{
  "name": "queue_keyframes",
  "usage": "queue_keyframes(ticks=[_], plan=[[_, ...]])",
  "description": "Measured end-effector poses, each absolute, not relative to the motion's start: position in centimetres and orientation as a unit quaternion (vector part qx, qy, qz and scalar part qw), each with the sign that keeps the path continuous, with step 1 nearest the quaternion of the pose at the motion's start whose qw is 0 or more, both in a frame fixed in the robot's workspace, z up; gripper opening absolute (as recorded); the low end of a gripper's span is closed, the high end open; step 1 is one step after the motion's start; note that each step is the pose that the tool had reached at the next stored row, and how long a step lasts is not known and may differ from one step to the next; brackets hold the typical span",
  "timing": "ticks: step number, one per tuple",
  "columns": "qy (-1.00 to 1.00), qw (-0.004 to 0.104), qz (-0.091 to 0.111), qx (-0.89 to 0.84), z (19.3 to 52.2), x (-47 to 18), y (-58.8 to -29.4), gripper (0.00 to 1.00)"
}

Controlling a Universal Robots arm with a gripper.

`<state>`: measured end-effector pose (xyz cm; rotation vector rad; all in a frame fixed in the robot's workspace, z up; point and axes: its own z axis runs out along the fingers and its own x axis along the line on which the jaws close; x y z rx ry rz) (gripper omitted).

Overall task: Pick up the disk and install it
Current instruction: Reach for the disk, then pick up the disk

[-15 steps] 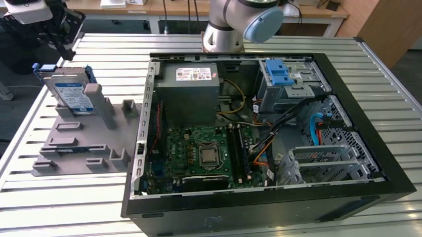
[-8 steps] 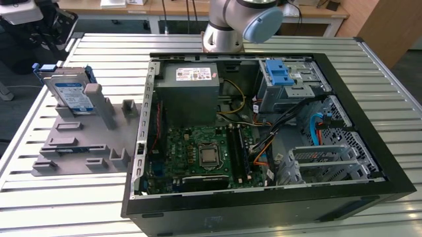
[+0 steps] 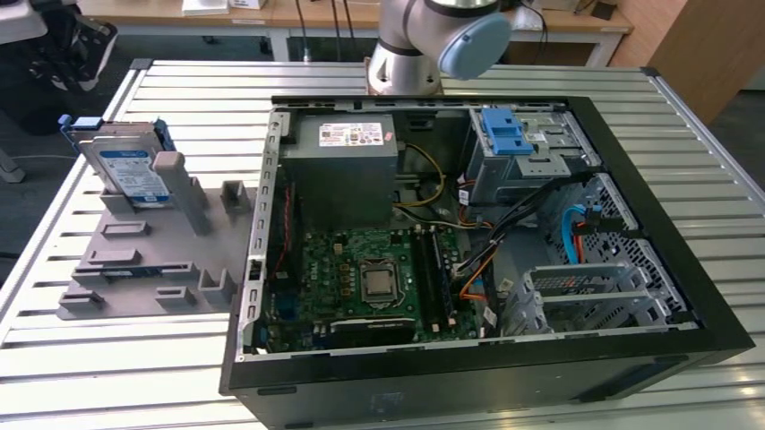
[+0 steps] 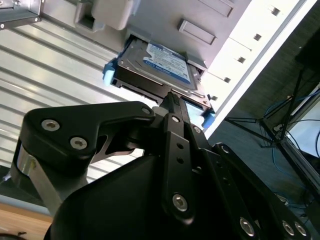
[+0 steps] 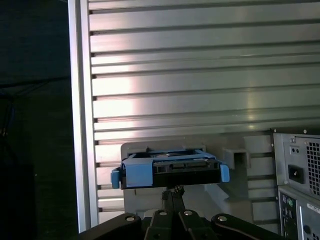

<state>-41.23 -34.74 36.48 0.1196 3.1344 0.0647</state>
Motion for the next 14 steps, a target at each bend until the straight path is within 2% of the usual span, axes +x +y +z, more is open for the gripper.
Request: queue_keyframes(ticks=[14], plan=[[0.999,0.002,0.021,0.038,36.4,-42.7,-34.5,0.11]])
